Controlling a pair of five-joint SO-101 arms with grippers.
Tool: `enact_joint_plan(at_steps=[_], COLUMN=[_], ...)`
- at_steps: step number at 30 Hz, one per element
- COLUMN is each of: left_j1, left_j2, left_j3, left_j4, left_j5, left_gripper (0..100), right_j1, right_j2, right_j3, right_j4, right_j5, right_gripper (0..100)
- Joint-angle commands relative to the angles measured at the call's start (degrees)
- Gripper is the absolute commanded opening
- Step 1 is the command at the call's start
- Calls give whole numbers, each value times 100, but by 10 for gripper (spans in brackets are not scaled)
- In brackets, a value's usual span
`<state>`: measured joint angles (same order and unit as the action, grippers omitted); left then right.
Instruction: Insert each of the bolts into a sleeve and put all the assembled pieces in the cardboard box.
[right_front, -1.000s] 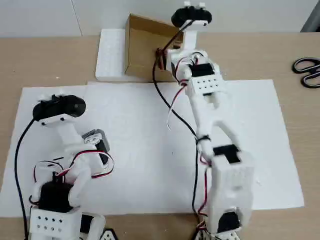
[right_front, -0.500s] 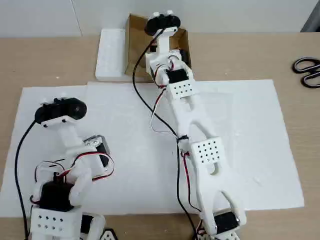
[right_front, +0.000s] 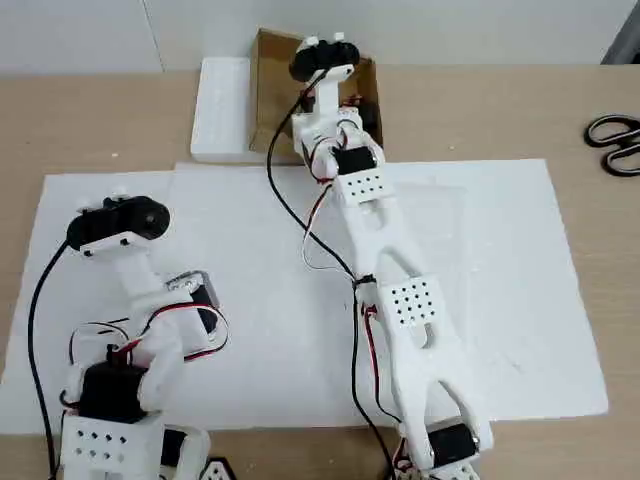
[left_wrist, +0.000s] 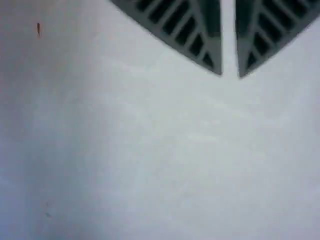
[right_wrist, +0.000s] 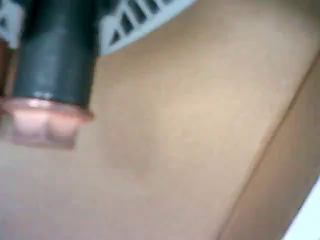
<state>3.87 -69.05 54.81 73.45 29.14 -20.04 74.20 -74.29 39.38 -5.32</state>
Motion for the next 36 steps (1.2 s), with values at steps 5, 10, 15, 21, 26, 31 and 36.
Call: enact_joint_plan(at_steps=[5, 10, 15, 21, 26, 31, 36], left_j1=[-44, -44, -44, -44, -44, -53, -53], left_j2=[-70, -70, -70, -879, -2066, -3033, -3481], left_j3=[-31, -31, -40, 75, 760, 936, 936], left_j4=[-26, -26, -26, -9, 149, 431, 695], left_j5=[26, 26, 26, 9, -281, -466, -466], left_gripper=[6, 6, 6, 6, 6, 6, 6], right_j1=[-110, -110, -189, -233, -92, -119, -189], right_j2=[-75, -66, -75, -110, -585, -884, -1270], right_j3=[-360, -818, -1626, -2242, -2215, -2215, -2224], right_j4=[-145, -92, 778, 2211, 2475, 2870, 3723], right_j5=[484, 484, 448, 440, 123, 88, 62], right_gripper=[212, 213, 210, 13, 2, 3, 3])
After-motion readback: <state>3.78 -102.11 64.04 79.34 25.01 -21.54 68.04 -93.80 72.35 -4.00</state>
